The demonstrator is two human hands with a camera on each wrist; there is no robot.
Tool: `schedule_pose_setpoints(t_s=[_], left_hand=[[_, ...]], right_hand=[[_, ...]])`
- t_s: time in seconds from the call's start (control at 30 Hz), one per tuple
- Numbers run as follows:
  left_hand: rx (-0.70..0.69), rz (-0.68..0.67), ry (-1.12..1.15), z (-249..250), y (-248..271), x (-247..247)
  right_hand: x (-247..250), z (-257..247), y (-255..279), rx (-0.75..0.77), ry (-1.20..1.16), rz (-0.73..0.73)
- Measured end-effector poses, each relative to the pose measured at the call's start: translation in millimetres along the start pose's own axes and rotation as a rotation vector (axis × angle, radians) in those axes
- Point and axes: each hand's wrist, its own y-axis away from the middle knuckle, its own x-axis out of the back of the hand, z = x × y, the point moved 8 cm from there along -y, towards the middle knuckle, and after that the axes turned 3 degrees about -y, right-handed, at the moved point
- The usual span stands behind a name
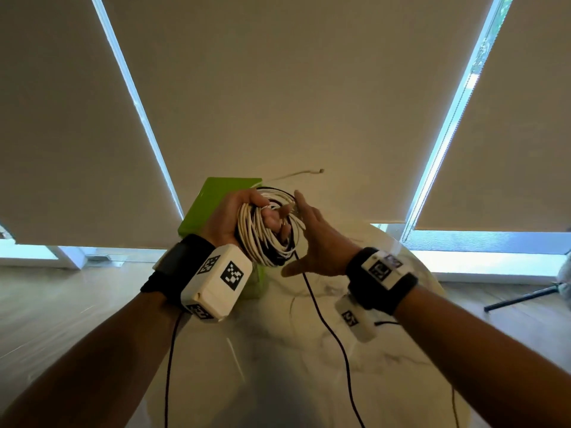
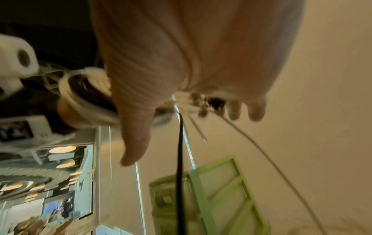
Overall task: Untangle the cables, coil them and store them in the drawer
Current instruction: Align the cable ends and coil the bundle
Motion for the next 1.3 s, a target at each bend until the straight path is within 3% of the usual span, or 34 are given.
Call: schedule_pose_setpoints(t_s=[0.1,0.17,0.27,0.3,0.43,0.6,0.77,0.87,1.0,1.17,1.3], left_hand=[[-0.004,-0.045,0.012,-4,2,-14],[-0.013,-0.059,0.032,-4,5,-18],[-0.039,-0.083,0.095,1,8,-15],[-0.056,-0.091,0.115,5,10,-13],[-0.168,-0.078,0.175,32,14,2],[-0.284,0.095,0.101,32,4,12],[-0.375,0.377,-0.279,29,-6,30],[-0.3,0.484,-0.627,14,-11,38],[-0.102,0.272,-0.712,-27,-13,29],[0.178,0.103,-0.517,-61,-13,22],[0.217,-0.026,-0.405,-64,-10,9]], right_hand=[[-7,7,-11,0.061,-0.053,0.227],[-13,15,-15,0.065,-0.184,0.296],[-20,39,-9,-0.095,-0.61,0.315],[-22,45,-4,-0.138,-0.653,0.303],[-36,49,22,-0.171,-0.375,0.214],[-49,-6,53,-0.033,-0.034,-0.046],[-26,-56,77,0.068,0.168,-0.219],[-3,-88,82,0.174,0.367,-0.231],[44,-110,64,0.27,0.488,-0.096],[71,-83,31,0.189,0.266,-0.099],[71,-70,14,0.216,0.126,-0.039]])
